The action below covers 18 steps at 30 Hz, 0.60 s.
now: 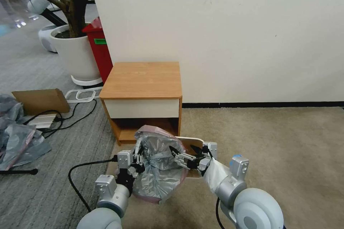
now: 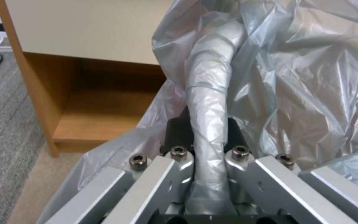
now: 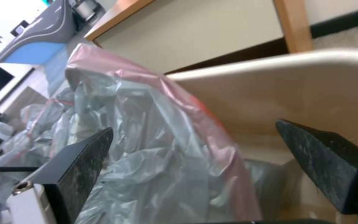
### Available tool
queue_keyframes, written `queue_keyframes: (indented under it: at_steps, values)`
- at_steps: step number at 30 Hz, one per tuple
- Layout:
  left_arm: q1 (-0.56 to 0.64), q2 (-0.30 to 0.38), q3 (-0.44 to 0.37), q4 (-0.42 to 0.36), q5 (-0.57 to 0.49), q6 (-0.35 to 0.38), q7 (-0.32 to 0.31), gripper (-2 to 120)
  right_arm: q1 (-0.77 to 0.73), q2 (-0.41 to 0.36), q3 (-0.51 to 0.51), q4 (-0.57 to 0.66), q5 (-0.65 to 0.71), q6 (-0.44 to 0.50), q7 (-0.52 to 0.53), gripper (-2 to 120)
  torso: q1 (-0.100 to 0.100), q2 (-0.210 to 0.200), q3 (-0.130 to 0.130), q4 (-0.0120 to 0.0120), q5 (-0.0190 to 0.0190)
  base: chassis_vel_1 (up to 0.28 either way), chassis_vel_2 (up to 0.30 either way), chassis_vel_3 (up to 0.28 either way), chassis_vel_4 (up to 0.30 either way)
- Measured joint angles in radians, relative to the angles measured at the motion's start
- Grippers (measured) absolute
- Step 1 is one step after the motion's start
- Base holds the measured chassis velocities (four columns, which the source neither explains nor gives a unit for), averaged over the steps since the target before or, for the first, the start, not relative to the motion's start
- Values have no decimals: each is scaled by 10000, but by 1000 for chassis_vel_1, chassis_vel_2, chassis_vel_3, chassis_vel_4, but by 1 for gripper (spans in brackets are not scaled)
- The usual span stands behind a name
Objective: Pick up the garbage bag from the table and place it over the trash can.
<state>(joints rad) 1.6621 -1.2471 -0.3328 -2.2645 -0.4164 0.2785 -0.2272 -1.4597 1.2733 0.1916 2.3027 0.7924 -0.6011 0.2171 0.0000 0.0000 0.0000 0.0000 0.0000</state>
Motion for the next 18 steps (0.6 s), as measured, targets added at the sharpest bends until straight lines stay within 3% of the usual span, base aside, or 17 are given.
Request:
queue_keyframes:
  at_steps: [10, 18]
  values:
    - [0, 10, 5, -18, -23, -27, 133, 3, 332, 207, -119, -220, 899, -172, 348, 98, 0, 0, 0, 0, -1, 0, 0, 0, 0]
    - [5, -30, -6, -75, -464, 7, 117, 3, 301, 231, -163, -336, 936, -53, 341, 68, 0, 0, 0, 0, 0, 0, 0, 0, 0]
